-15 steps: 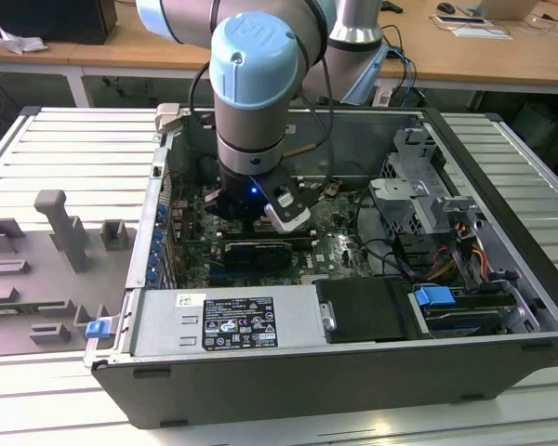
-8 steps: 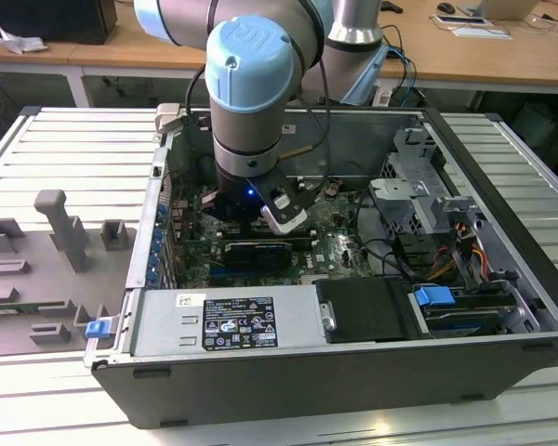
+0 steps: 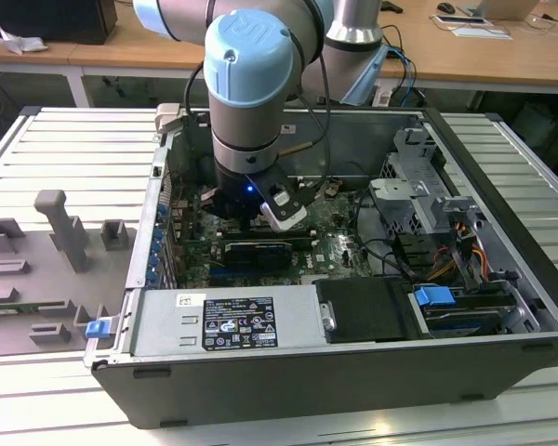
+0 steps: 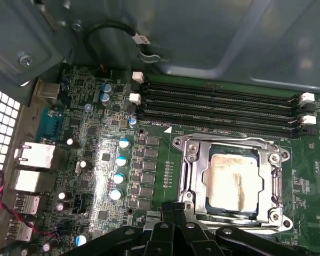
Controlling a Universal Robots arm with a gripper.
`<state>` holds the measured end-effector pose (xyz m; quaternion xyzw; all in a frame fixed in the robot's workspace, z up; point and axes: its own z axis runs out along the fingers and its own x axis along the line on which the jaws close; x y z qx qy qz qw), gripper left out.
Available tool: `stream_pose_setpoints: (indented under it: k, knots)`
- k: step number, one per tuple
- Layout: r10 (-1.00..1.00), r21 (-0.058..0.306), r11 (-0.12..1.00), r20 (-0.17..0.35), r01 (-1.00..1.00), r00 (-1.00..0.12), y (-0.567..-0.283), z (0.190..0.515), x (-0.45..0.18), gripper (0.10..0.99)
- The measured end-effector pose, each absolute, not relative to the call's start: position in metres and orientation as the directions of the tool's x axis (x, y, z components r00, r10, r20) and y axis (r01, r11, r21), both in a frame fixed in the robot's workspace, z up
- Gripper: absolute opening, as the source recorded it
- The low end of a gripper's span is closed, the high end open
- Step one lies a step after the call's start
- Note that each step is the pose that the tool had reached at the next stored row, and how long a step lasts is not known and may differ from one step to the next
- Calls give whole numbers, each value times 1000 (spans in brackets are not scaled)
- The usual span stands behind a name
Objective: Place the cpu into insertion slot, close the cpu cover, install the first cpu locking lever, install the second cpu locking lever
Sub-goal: 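Install the second cpu locking lever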
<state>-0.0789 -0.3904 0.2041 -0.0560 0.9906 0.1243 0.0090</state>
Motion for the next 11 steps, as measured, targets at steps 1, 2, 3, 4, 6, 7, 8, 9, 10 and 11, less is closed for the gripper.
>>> stream_pose_setpoints:
  k: [1, 2, 3, 4, 6, 7, 8, 9, 10, 11]
  knots:
    - [-109, 245, 963, -32, -113, -994, -390, 205, -79, 106]
    - [-109, 246, 963, -32, -113, -994, -390, 208, -79, 106]
    - [-109, 246, 963, -32, -113, -994, -390, 210, -79, 106]
    - [-109, 247, 962, -32, -113, -994, -390, 212, -79, 106]
    - [-109, 248, 962, -32, -113, -994, -390, 216, -79, 106]
    - [-109, 248, 962, -32, -113, -994, -390, 219, -79, 106]
    - [-109, 248, 962, -32, -113, -994, -390, 220, -79, 106]
    - [-109, 248, 962, -32, -113, -994, -390, 223, -79, 106]
    - [-109, 249, 962, -32, -113, -994, -390, 225, -79, 106]
    - [-109, 249, 962, -32, -113, -994, -390, 225, -79, 106]
